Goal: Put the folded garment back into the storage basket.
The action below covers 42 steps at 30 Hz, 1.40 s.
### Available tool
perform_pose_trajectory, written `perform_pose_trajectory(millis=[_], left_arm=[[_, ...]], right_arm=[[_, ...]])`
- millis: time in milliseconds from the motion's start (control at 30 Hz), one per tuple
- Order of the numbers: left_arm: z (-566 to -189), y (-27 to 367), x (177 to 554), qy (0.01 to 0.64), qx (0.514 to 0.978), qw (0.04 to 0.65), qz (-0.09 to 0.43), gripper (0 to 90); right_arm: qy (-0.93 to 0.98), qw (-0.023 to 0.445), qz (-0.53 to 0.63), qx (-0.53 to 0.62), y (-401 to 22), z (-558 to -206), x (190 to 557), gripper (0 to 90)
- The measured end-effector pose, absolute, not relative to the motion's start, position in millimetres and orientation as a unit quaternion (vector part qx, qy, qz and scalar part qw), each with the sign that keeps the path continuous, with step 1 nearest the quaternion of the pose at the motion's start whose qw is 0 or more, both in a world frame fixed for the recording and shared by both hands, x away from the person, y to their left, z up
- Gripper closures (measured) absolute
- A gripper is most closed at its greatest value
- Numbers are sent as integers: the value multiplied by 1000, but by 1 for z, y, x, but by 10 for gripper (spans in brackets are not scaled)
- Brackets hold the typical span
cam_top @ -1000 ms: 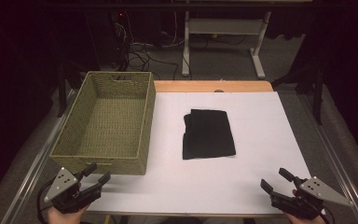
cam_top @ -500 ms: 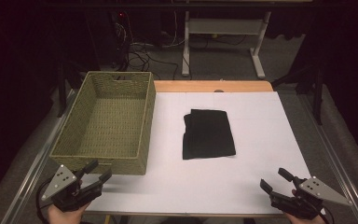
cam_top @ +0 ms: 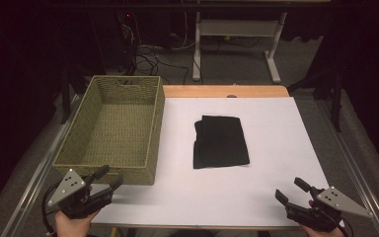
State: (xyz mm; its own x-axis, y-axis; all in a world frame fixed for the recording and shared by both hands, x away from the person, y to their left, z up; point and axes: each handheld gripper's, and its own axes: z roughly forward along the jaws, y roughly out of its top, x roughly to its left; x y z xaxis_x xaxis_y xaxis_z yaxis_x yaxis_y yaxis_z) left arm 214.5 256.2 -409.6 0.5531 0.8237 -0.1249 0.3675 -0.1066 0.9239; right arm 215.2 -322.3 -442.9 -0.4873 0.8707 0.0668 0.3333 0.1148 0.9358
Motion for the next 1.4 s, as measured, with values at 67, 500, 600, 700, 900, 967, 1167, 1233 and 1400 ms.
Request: perform_pose_trajectory(millis=[67,500,600,700,900,967,1167,1233,1400], left_arm=[[-409,255,215,417,711,522,218,381],[-403,244,224,404,720,525,208,381],[-402,241,227,400,723,525,205,381],[-401,236,230,395,726,525,202,381],[-398,227,237,385,732,526,196,381],[-398,224,239,381,735,527,193,381],[-397,215,244,376,738,530,185,381],[-397,212,245,373,740,528,183,381],[-395,206,248,368,743,530,177,381]], right_arm=[[698,265,506,431,-322,-443,215,212],[699,265,506,430,-321,-443,216,212],[700,264,507,429,-321,-443,216,212],[700,264,507,428,-321,-443,216,212],[701,264,507,427,-321,-443,216,212],[702,264,506,426,-321,-443,216,212],[702,264,507,426,-321,-443,216,212],[702,263,507,426,-321,-443,216,212],[702,263,508,425,-321,-443,216,212]])
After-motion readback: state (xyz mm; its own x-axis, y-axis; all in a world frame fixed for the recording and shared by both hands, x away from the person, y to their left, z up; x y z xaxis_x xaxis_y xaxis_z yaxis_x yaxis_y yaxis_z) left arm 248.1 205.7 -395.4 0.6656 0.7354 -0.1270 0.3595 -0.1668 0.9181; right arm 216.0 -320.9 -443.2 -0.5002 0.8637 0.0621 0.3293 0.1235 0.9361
